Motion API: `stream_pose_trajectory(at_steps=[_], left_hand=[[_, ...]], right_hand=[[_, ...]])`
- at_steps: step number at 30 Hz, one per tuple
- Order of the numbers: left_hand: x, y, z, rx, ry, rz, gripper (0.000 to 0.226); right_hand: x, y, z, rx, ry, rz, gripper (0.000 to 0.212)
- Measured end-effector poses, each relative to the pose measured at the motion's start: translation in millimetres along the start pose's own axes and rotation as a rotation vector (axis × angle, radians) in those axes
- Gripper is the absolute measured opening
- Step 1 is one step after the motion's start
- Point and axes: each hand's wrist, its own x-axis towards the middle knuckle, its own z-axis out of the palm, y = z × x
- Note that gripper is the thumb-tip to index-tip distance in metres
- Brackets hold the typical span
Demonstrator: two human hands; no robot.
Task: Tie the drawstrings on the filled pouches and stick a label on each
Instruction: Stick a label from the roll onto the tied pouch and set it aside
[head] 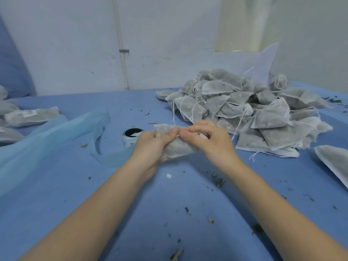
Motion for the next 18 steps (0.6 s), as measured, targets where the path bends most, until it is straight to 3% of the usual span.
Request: stream_pose_trajectory(at_steps=[3,4,6,8,10,13,18], left_hand=[[0.8,2.4,-9.4,0.056,0.180,0.120,0.023],[2.3,4.3,-13.2,0.070,0.252,0.150,0.026],[6.6,10.1,-23.4,0.058,0.363,0.191,0.030],[13.2,16.6,-37.0,-0.084,0.416,0.176,0.022],[20.0,22.8,-51.2,-0.179,0.491,0.124,0.017],[29.3,27.7,-70.2,-0.165,0.564,0.102,0.014],[38.7,29.1,-79.1,-0.117,0.516,0.038,0.019]], right_hand=[[9.8,-2.0,17.1,0.037,0.053,0.004,0.006],[13.5,-4.3,23.1,0.131,0.062,0.060,0.004],[21.2,-4.9,33.9,0.410,0.045,0.201,0.020],[25.8,-3.0,45.0,0.583,0.015,0.296,0.024],[28.5,5.1,54.5,0.353,-0.052,0.314,0.018],[33.9,17.4,66.3,-0.233,-0.266,0.219,0.042],[44.8,21.8,86.6,-0.312,-0.402,0.140,0.088]])
